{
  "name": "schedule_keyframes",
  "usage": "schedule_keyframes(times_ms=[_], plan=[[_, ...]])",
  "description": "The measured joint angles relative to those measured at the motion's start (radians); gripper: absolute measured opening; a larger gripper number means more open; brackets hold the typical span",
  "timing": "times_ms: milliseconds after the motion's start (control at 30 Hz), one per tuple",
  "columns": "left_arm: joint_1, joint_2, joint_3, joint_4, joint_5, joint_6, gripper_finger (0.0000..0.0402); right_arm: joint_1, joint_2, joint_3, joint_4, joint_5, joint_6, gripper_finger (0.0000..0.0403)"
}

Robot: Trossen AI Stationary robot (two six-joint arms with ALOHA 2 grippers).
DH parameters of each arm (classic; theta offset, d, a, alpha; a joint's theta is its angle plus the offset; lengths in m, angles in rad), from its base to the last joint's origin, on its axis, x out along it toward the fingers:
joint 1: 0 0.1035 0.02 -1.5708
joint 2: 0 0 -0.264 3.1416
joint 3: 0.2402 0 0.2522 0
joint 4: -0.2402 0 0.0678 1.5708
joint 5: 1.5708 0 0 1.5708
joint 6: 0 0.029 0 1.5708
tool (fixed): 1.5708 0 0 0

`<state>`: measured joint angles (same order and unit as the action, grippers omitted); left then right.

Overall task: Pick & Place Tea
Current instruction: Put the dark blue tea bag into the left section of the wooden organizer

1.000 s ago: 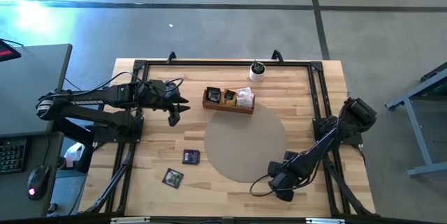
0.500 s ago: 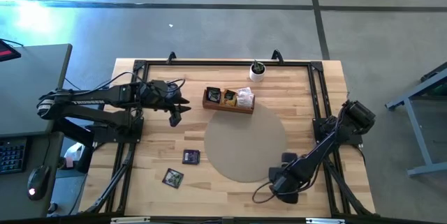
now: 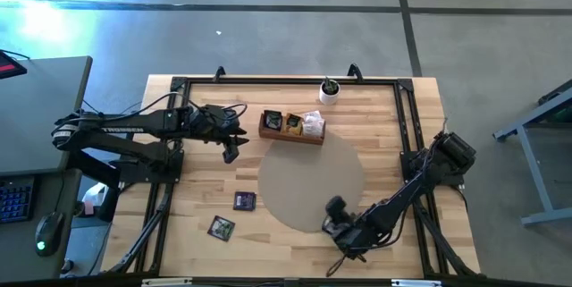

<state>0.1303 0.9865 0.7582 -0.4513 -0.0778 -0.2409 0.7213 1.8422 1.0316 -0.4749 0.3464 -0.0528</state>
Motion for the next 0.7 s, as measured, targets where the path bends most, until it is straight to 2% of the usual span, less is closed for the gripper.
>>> schedule_keyframes(times_ms=[100,200,267,400,567,700], plan=[[0.0,0.016,0.0,0.016,0.001,0.0,0.0137,-0.023,0.004,-0.001,0.055,0.086,-0.228,0.0146],[0.0,0.028,0.0,0.016,0.022,0.0,0.0137,-0.06,0.002,-0.002,0.076,0.196,-0.234,0.0146],[0.0,0.032,0.0,0.015,0.04,0.0,0.0137,-0.083,-0.011,-0.002,0.083,0.2,-0.143,0.0146],[0.0,0.033,0.0,0.015,0.065,0.0,0.0137,-0.103,-0.049,-0.001,0.093,0.096,0.031,0.0146],[0.0,0.033,0.0,0.015,0.064,0.0,0.0137,-0.119,-0.077,-0.001,0.09,0.025,0.367,0.0146],[0.0,0.033,0.0,0.015,0.064,0.0,0.0137,-0.121,-0.076,-0.001,0.075,0.038,0.583,0.0143]])
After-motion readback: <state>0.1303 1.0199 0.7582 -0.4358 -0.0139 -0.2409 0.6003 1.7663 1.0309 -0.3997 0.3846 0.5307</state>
